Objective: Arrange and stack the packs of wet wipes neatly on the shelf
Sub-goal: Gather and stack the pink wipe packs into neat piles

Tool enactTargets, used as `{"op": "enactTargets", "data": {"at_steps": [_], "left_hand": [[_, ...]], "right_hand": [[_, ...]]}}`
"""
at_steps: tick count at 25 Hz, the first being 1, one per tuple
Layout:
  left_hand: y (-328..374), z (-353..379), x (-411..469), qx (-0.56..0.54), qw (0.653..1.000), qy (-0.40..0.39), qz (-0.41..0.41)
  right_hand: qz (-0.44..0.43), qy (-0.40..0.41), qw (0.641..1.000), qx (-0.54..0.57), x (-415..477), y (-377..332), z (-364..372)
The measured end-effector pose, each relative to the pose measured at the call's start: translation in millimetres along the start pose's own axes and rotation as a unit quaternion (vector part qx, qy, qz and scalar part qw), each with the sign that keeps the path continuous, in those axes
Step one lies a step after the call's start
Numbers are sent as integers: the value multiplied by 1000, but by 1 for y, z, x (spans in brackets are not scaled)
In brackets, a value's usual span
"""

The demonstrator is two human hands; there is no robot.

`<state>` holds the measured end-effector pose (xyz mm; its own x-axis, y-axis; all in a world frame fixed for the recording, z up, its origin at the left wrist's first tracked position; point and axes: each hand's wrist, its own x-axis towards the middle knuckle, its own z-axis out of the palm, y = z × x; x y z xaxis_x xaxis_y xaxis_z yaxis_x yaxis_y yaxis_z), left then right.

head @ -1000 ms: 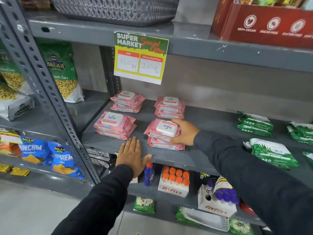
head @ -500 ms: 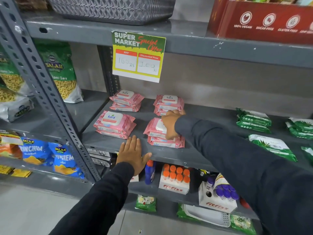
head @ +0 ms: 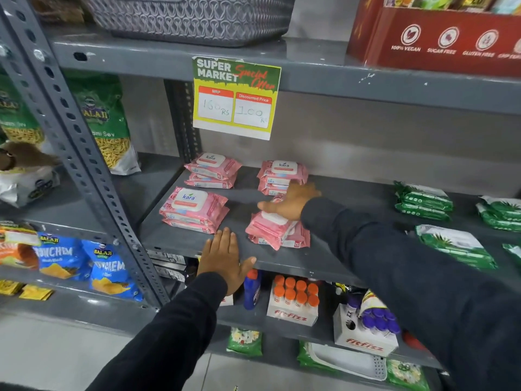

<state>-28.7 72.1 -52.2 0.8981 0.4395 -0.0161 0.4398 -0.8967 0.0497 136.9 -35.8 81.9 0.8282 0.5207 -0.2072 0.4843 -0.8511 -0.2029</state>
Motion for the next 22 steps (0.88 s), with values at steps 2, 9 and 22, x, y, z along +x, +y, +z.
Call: {"op": "enactTargets", "data": {"at_steps": [2, 9, 22], "left_hand": [[0, -1, 0, -3, 1000, -5, 0], [1, -3, -2, 1, 1000, -5, -3], [0, -3, -2, 8, 1000, -15, -2]], "right_hand": [[-4, -30, 998, -53, -7, -6, 21], [-134, -119, 982, -52, -14, -3, 7], [81, 39, 981, 170, -32, 31, 51]]}}
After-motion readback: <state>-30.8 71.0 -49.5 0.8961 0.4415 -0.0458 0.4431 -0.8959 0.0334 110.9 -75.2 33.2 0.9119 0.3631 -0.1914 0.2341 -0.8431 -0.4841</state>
